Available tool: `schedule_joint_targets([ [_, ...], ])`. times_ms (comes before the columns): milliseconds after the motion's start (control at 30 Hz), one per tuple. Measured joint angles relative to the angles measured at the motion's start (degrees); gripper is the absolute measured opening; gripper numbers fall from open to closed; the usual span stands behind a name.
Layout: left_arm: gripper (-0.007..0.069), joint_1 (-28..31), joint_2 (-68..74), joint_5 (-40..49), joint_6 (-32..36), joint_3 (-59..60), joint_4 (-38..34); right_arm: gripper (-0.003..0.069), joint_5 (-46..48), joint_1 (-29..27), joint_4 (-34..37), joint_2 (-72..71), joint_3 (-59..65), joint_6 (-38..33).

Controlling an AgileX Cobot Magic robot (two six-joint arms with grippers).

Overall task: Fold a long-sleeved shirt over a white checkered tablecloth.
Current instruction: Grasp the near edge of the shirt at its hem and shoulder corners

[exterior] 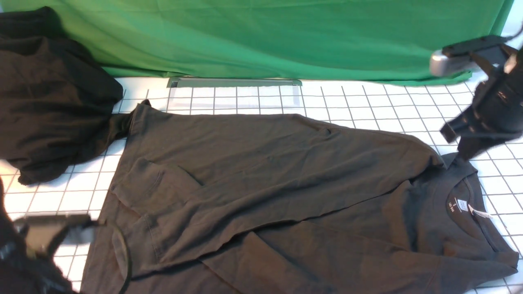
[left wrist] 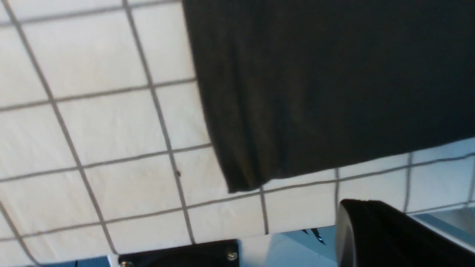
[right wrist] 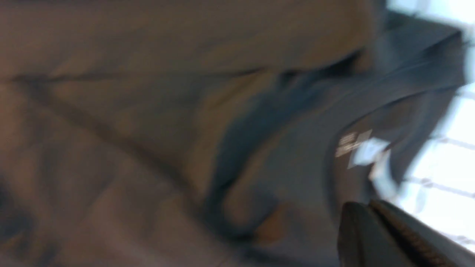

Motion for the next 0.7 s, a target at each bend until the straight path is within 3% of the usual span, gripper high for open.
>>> schedule_joint_targets([
  [133, 0.0121, -0.1, 0.0, -4.4, -2.1, 5.0, 3.5, 0.0010, -2.1, 0.0, 5.6, -5.7, 7.1, -2.1],
  [300, 0.0378, -0.1, 1.9, -7.3, -4.4, 7.2, 5.5, 0.0010, -4.4, 0.0, 9.8, -10.6, 14.8, -4.7],
  [333, 0.0386, -0.1, 2.1, -7.3, -4.5, 7.2, 5.5, 0.0010, -4.4, 0.0, 9.9, -10.6, 14.9, -5.0],
  [400, 0.0477, -0.1, 5.7, -7.5, -4.7, 7.2, 6.0, 0.0011, -3.6, 0.5, 11.9, -10.8, 15.3, -7.8],
  [567, 0.0523, -0.1, 13.9, -8.2, -4.7, 7.1, 6.0, 0.0027, -4.3, 4.7, 13.0, -10.8, 15.3, -9.8],
  [667, 0.0511, -0.1, 16.0, -8.2, -4.5, 6.5, 5.2, 0.0034, -5.3, 8.0, 13.2, -10.8, 15.3, -9.8],
  [700, 0.0470, -0.1, 17.0, -8.2, -4.1, 6.1, 4.7, 0.0037, -6.0, 10.7, 13.2, -10.8, 15.3, -9.8],
])
